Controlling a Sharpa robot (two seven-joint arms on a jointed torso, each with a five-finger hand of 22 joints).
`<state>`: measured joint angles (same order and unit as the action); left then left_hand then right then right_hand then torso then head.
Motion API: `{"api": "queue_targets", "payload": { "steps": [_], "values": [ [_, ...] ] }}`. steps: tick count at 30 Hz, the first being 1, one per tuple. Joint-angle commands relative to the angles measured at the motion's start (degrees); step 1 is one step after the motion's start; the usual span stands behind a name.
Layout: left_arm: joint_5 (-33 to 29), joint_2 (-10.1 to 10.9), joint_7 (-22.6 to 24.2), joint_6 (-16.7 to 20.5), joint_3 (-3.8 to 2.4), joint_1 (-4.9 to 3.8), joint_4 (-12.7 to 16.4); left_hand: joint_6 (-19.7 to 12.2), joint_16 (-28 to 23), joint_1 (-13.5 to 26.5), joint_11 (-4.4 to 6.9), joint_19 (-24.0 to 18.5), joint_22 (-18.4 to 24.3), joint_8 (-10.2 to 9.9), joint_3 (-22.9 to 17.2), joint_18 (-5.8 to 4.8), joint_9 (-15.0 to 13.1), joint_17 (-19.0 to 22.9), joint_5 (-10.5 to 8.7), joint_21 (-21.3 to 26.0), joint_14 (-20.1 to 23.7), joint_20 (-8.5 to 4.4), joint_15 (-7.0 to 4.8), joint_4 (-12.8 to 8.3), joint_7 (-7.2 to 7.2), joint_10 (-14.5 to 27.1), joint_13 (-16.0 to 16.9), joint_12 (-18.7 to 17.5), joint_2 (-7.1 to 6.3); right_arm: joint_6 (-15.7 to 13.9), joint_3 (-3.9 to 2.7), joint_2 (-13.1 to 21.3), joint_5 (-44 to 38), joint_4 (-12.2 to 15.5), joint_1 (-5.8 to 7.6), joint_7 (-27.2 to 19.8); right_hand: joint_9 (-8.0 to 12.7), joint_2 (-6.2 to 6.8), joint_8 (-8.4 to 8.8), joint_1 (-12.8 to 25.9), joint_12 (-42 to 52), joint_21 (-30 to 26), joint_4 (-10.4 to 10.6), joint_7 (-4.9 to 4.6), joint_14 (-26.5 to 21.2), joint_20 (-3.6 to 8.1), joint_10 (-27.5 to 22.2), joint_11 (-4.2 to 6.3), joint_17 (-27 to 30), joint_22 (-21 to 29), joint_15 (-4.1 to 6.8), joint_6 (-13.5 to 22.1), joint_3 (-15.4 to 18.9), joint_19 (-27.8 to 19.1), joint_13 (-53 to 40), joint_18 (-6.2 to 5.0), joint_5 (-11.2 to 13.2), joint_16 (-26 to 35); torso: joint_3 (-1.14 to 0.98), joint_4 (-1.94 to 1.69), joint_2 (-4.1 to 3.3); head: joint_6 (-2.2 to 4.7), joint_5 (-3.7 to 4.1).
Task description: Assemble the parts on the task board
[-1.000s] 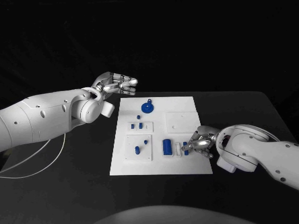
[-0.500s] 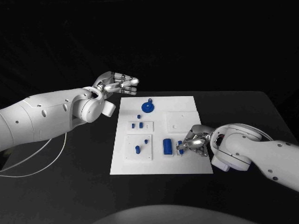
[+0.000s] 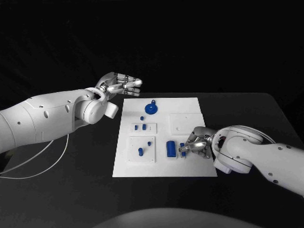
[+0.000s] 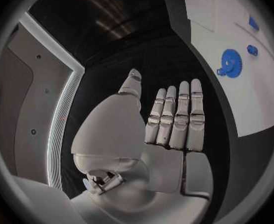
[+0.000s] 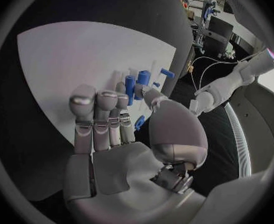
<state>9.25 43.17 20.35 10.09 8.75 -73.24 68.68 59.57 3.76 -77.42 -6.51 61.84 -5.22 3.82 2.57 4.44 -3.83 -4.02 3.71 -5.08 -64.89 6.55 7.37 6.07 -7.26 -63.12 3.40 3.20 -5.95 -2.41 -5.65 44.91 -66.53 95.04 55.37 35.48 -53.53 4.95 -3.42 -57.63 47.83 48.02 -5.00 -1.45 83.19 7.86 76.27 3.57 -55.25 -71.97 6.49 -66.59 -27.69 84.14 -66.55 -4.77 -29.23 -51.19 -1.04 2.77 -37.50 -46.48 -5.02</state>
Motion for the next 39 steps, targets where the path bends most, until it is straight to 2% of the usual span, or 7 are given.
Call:
{"api": "queue_targets", "payload": {
  "steps": [1,21,27,31,35,39],
  "values": [
    [0.19,-0.07,0.38,-0.83,-0.04,0.03,0.10,-0.26,-0.25,0.10,-0.20,-0.25,0.03,-0.21,-0.01,-0.20,-0.01,-0.07,-0.02,-0.19,-0.33,0.03,-0.02,-0.21,-0.02,0.10,0.02,0.18,0.31,1.20,0.05,-0.14,-1.28,-0.10,-0.13,-0.28,-0.04,-0.67,-0.31,-1.22,-0.16,-0.36,-8.08,0.02,-0.20,0.10,0.49,0.10,0.03,-0.04,0.25,-0.02,-7.81,3.04,0.09,0.38,-0.06,0.30,-0.01,0.04,0.01,-0.02,-0.11],
    [0.20,-0.01,0.24,-0.82,-0.04,0.03,0.25,-0.26,-0.25,0.10,-0.20,-0.25,0.03,-0.21,-0.01,-0.20,-0.01,-0.07,-0.02,-0.19,-0.33,0.03,-0.02,-0.21,-0.02,0.10,0.02,0.18,0.31,1.91,0.18,-0.02,-2.66,-0.64,-0.24,0.34,0.22,-0.66,-0.33,-1.41,-0.13,-0.40,-7.95,0.10,-0.18,0.07,0.53,0.11,0.02,-0.10,0.23,-0.02,-6.90,3.06,0.12,0.40,0.62,0.31,0.03,0.02,0.03,-0.06,-0.12],
    [0.21,0.07,0.22,-0.80,-0.04,0.03,0.29,-0.26,-0.25,0.10,-0.20,-0.25,0.03,-0.21,-0.01,-0.20,-0.01,-0.07,-0.02,-0.19,-0.33,0.03,-0.02,-0.21,-0.02,0.10,0.02,0.18,0.31,2.07,0.19,0.00,-2.77,-0.68,-0.24,0.41,0.11,-0.66,-0.33,-1.99,-0.12,-0.43,-7.57,0.39,-0.12,0.06,0.72,0.15,0.00,-0.07,0.23,0.14,-4.96,3.07,0.22,0.46,3.08,0.28,0.01,0.01,0.00,-0.14,-0.25],
    [0.21,0.13,0.22,-0.80,-0.04,0.02,0.31,-0.25,-0.25,0.12,-0.20,-0.25,0.03,-0.20,-0.01,-0.19,-0.01,-0.07,-0.05,-0.23,-0.34,0.02,-0.02,-0.15,-0.04,0.09,0.02,0.18,0.30,1.94,0.19,-0.07,-2.79,-0.70,-0.24,0.37,0.21,-0.69,-0.33,-2.22,-0.11,-0.46,-7.41,0.46,-0.11,0.07,0.75,0.17,-0.01,-0.04,0.23,0.17,-4.43,3.07,0.25,0.48,3.62,0.26,0.01,0.01,0.01,-0.25,-0.32],
    [0.22,0.19,0.21,-0.80,-0.04,0.02,0.33,-0.25,-0.25,0.12,-0.20,-0.25,0.03,-0.20,-0.01,-0.19,-0.01,-0.07,-0.05,-0.23,-0.34,0.02,-0.02,-0.15,-0.04,0.09,0.02,0.18,0.30,1.75,0.19,-0.16,-2.77,-0.73,-0.24,0.32,0.35,-0.71,-0.30,-2.40,-0.05,-0.47,-7.19,0.74,-0.10,0.08,0.79,0.21,0.02,-0.02,0.24,0.31,-3.79,3.08,0.24,0.49,6.26,0.28,0.03,0.02,-0.01,-0.22,-0.37],
    [0.23,0.22,0.20,-0.79,-0.03,0.02,0.33,-0.25,-0.25,0.12,-0.20,-0.25,0.03,-0.20,-0.01,-0.19,-0.01,-0.07,-0.05,-0.23,-0.34,0.02,-0.02,-0.15,-0.04,0.09,0.02,0.18,0.30,1.68,0.19,-0.24,-2.65,-0.76,-0.24,0.26,1.86,-0.61,-0.26,-2.67,-0.01,-0.52,-6.41,1.18,-0.08,0.11,0.62,0.30,0.05,0.05,0.29,0.07,-2.86,3.08,0.20,0.55,9.32,0.30,0.03,-0.01,0.02,-0.21,-0.42]
  ]
}}
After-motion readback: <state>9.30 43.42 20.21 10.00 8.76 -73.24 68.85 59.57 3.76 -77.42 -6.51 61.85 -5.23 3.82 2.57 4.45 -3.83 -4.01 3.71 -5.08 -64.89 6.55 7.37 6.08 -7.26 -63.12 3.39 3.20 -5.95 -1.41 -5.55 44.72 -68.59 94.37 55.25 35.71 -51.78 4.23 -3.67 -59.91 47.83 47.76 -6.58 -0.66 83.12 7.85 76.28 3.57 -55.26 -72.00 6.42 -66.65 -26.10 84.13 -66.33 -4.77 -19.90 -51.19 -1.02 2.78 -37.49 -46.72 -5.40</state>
